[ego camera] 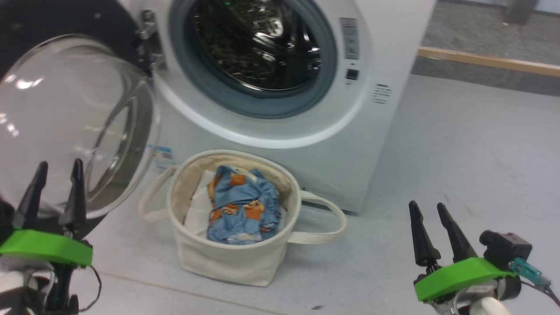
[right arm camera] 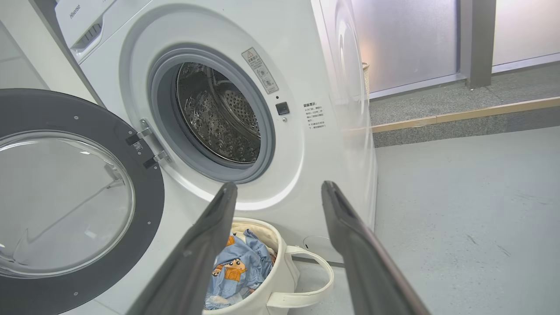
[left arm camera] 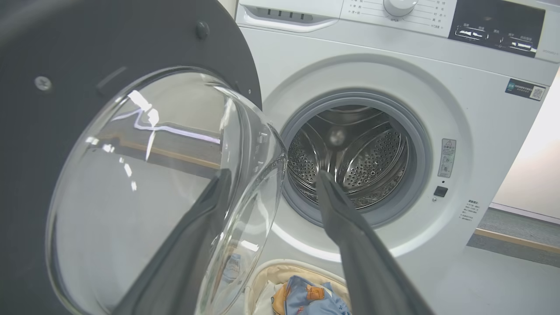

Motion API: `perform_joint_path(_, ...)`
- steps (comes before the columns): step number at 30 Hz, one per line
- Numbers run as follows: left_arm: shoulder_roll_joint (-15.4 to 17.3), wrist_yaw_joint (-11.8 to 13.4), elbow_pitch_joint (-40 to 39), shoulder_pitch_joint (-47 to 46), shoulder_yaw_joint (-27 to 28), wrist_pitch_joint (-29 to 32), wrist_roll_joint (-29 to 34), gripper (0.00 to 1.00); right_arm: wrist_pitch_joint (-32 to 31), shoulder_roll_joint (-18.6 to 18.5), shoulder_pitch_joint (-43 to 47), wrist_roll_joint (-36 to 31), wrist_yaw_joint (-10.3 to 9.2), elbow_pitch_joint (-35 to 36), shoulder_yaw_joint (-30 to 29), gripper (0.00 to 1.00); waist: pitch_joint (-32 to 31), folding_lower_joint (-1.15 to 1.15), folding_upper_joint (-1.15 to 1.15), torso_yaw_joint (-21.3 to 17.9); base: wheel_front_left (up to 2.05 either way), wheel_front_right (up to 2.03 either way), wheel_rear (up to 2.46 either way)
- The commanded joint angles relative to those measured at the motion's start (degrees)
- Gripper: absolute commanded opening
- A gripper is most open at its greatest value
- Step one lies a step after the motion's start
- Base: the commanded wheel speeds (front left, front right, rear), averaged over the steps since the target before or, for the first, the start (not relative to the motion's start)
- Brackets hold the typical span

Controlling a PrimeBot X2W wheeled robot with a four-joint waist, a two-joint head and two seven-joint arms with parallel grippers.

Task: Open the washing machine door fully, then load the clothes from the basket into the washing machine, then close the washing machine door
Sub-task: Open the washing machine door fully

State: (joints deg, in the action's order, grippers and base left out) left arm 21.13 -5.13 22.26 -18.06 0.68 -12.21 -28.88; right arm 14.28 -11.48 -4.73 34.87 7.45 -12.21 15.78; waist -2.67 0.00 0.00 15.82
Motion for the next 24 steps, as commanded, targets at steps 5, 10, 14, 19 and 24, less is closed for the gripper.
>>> perform_joint_path(5,1.19,0.0,-3.65,0.4,1.84,-0.19,-0.57,1.0,0.72,-1.76,-3.97,-1.76,0.03,2.2,0.77,1.0,0.59,0.0,0.0,-6.78,0.0,0.0,0.0)
perform_joint_path(10,0.69,0.25,-4.11,2.45,1.79,-0.58,-0.81,1.0,0.72,-2.69,-5.17,-3.39,0.03,2.81,1.43,1.0,0.82,0.0,0.0,-11.55,0.0,0.0,0.0)
perform_joint_path(14,0.75,0.5,-4.47,3.91,2.07,-1.12,-0.65,1.0,0.72,-3.81,-6.34,-5.35,0.03,2.88,2.82,1.0,1.16,0.0,0.0,-14.5,0.0,0.0,0.0)
perform_joint_path(19,0.78,0.47,-4.75,5.56,2.78,-1.68,-0.98,1.0,0.72,-4.92,-7.35,-7.31,0.03,2.53,2.89,1.0,1.35,0.0,0.0,-16.32,0.0,0.0,0.0)
perform_joint_path(24,0.9,0.35,-4.59,6.43,3.14,-1.91,-1.41,1.0,0.72,-5.15,-7.27,-7.28,0.03,2.68,2.14,1.0,1.33,0.0,0.0,-16.22,0.0,0.0,0.0)
